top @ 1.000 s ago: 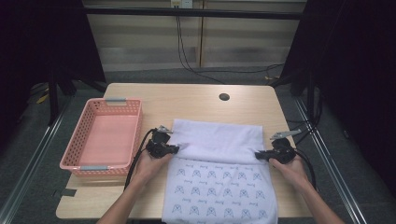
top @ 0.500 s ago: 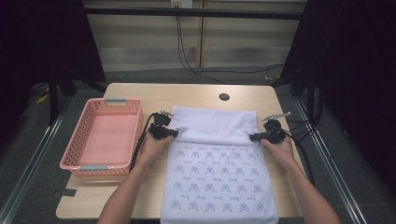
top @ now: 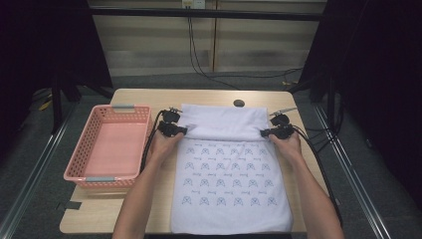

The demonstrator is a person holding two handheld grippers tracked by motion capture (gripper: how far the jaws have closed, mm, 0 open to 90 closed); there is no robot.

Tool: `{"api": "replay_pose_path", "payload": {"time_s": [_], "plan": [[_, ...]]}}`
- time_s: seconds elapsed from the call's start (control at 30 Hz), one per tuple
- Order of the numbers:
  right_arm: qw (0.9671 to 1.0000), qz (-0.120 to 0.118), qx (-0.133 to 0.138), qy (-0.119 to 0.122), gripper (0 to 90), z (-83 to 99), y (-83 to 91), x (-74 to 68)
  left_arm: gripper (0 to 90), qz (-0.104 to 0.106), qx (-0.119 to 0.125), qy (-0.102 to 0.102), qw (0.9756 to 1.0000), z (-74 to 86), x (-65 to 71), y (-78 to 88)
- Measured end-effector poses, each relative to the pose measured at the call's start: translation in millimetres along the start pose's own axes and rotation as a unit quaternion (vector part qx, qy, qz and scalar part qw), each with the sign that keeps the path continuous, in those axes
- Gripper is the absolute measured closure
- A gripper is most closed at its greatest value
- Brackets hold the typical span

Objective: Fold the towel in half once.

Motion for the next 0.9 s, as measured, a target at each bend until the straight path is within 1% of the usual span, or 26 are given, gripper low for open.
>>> {"api": "replay_pose_path", "payload": {"time_s": [0.03,0.07,0.1,0.17,0.2,0.23,0.27,0.3,0.37,0.4,0.43,0.47,0.5,0.53,0.57,0.6,0.63,0.67,0.7,0.73,0.77,0.8,0.83,0.87,0.9], "plan": [[1.0000,0.000,0.000,0.000,87.6,0.0,0.0,0.0,87.4,0.004,0.002,0.002,1.0000,0.0,-0.7,-0.3],[1.0000,0.004,0.006,-0.001,87.7,0.3,-1.1,0.0,87.4,0.008,0.001,0.007,0.9999,-0.4,-2.3,-0.3],[0.9999,0.004,0.010,-0.006,87.6,0.5,-1.4,0.2,87.4,0.014,-0.004,0.008,0.9999,-0.7,-3.6,0.6],[0.9998,-0.002,0.013,-0.017,87.5,0.7,0.4,0.7,87.4,0.010,-0.005,0.011,0.9999,-0.9,-3.0,2.1],[0.9996,-0.007,0.023,-0.017,87.5,-1.5,5.0,1.2,87.4,0.012,-0.006,0.006,0.9999,-0.8,-1.3,3.5],[0.9996,-0.007,0.023,-0.017,87.5,-1.5,5.0,1.2,87.4,0.018,-0.004,0.000,0.9998,-0.5,0.7,5.0],[0.9988,-0.020,0.039,-0.022,87.5,-7.5,12.9,3.6,87.4,0.026,0.003,0.002,0.9997,-1.0,1.9,7.8],[0.9988,-0.020,0.039,-0.022,87.5,-7.5,12.9,3.6,87.4,0.033,0.013,0.007,0.9993,-3.0,3.0,11.4],[0.9968,-0.028,0.065,-0.038,87.6,-17.0,24.4,6.5,87.3,0.033,0.029,0.007,0.9990,-10.2,7.8,20.8],[0.9956,-0.028,0.080,-0.040,87.6,-22.2,30.3,7.0,87.4,0.041,0.040,0.005,0.9984,-17.4,12.4,28.3],[0.9932,-0.035,0.101,-0.046,87.6,-27.9,38.1,6.4,87.3,0.049,0.048,0.004,0.9976,-22.3,15.6,33.3],[0.9917,-0.040,0.111,-0.050,87.6,-30.9,42.2,5.9,87.3,0.059,0.058,-0.002,0.9966,-28.7,19.5,40.8],[0.9912,-0.040,0.117,-0.048,87.5,-34.1,47.6,5.3,87.3,0.065,0.071,-0.002,0.9954,-34.8,23.4,48.6],[0.9896,-0.043,0.130,-0.044,87.6,-40.7,58.9,4.2,87.2,0.073,0.086,0.003,0.9936,-40.3,27.0,56.6],[0.9896,-0.043,0.130,-0.044,87.6,-40.7,58.9,4.2,87.2,0.076,0.093,0.000,0.9928,-44.6,29.7,64.3],[0.9884,-0.046,0.138,-0.043,87.5,-44.1,65.2,3.9,87.2,0.074,0.099,0.000,0.9923,-47.8,32.7,70.8],[0.9873,-0.047,0.145,-0.043,87.6,-47.5,71.8,3.9,87.2,0.076,0.103,-0.002,0.9917,-50.1,34.3,77.3],[0.9853,-0.050,0.158,-0.042,87.6,-54.3,85.2,4.6,87.2,0.079,0.109,0.000,0.9909,-51.9,36.6,82.7],[0.9853,-0.050,0.158,-0.042,87.6,-54.3,85.2,4.6,87.2,0.081,0.112,-0.004,0.9904,-53.3,38.0,88.2],[0.9842,-0.054,0.164,-0.039,87.6,-60.0,98.1,4.6,87.2,0.086,0.118,-0.002,0.9892,-54.2,39.4,93.4],[0.9842,-0.054,0.164,-0.039,87.6,-60.0,98.1,4.6,87.2,0.089,0.118,0.000,0.9890,-54.8,41.2,97.9],[0.9832,-0.057,0.169,-0.038,87.6,-64.7,109.4,4.0,87.2,0.093,0.126,-0.005,0.9877,-57.4,47.4,107.3],[0.9832,-0.057,0.169,-0.038,87.6,-64.7,109.4,4.0,87.2,0.093,0.126,-0.005,0.9877,-57.4,47.4,107.3],[0.9831,-0.061,0.170,-0.031,87.6,-68.2,119.2,1.2,87.2,0.098,0.135,-0.011,0.9859,-59.7,54.9,116.6],[0.9831,-0.061,0.170,-0.031,87.6,-68.2,119.2,1.2,87.2,0.098,0.135,-0.011,0.9859,-59.7,54.9,116.6]]}}
Point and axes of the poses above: each handheld gripper's, and its own axes: y roughly backward along the jaws, z roughly out of its underside, x roughly to its right, the point moved 4 cm from there along -y, roughly forward along the jaws, and after that the axes turned 14 degrees about x, right-handed, at the moved point
